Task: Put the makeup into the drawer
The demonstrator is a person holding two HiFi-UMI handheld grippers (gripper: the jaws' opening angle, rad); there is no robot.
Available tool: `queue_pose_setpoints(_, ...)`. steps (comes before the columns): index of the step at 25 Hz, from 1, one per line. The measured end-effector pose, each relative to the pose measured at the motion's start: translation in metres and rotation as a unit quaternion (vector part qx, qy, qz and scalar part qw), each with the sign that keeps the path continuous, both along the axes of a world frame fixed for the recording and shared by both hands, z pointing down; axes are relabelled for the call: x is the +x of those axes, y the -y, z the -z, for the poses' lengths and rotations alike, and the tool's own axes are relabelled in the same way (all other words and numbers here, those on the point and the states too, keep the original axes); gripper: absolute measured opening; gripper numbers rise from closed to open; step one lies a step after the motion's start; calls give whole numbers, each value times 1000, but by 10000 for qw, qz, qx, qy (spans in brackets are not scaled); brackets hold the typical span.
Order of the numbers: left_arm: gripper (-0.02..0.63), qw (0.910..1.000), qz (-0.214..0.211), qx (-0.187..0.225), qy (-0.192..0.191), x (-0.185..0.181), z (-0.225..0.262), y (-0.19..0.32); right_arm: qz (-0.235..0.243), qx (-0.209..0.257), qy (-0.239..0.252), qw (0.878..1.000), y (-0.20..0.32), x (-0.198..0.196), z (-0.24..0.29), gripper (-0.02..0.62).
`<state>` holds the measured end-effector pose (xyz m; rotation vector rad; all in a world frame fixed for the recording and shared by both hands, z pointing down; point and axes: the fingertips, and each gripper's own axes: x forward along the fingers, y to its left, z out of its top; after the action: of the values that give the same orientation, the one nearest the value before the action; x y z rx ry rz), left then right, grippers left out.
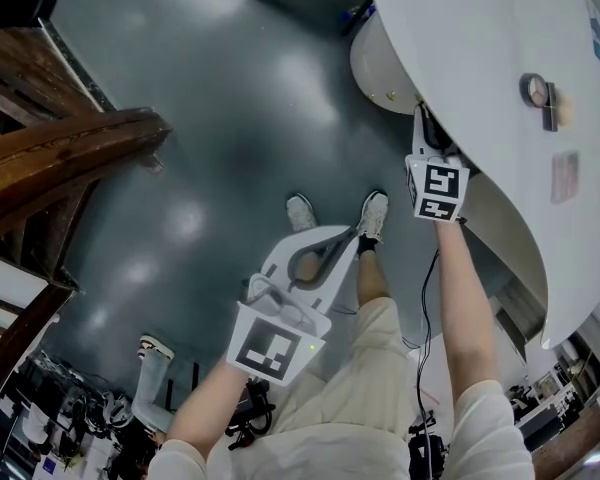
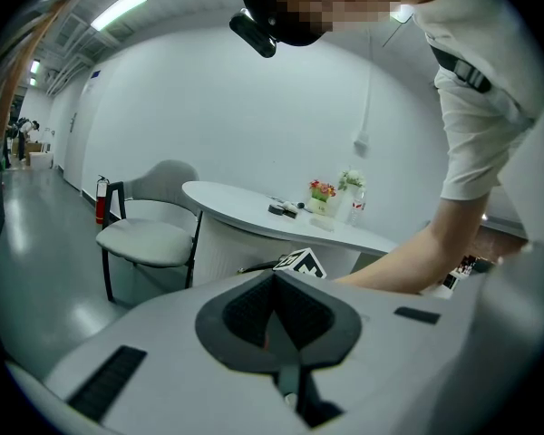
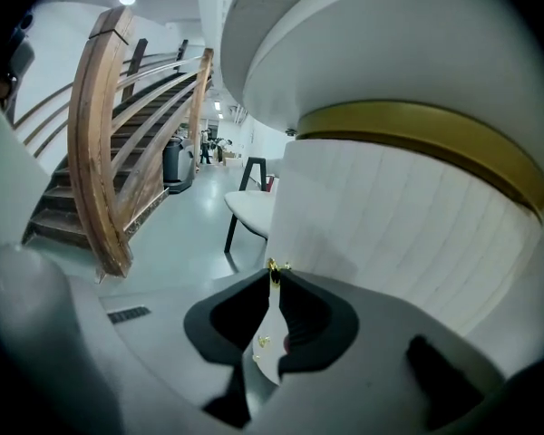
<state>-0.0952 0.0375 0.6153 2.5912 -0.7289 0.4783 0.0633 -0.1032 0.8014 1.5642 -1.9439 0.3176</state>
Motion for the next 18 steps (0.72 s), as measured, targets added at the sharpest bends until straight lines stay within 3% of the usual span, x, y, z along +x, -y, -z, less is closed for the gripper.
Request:
queue_pose_setpoints(8, 8, 10000, 46, -12, 22, -5, 2, 1, -82, -72, 132, 9999, -3, -4, 2, 31)
queue_pose_setpoints(18, 8, 9999, 94, 40, 72, -6, 7, 3, 501, -291, 311, 9978, -46, -54, 3, 26)
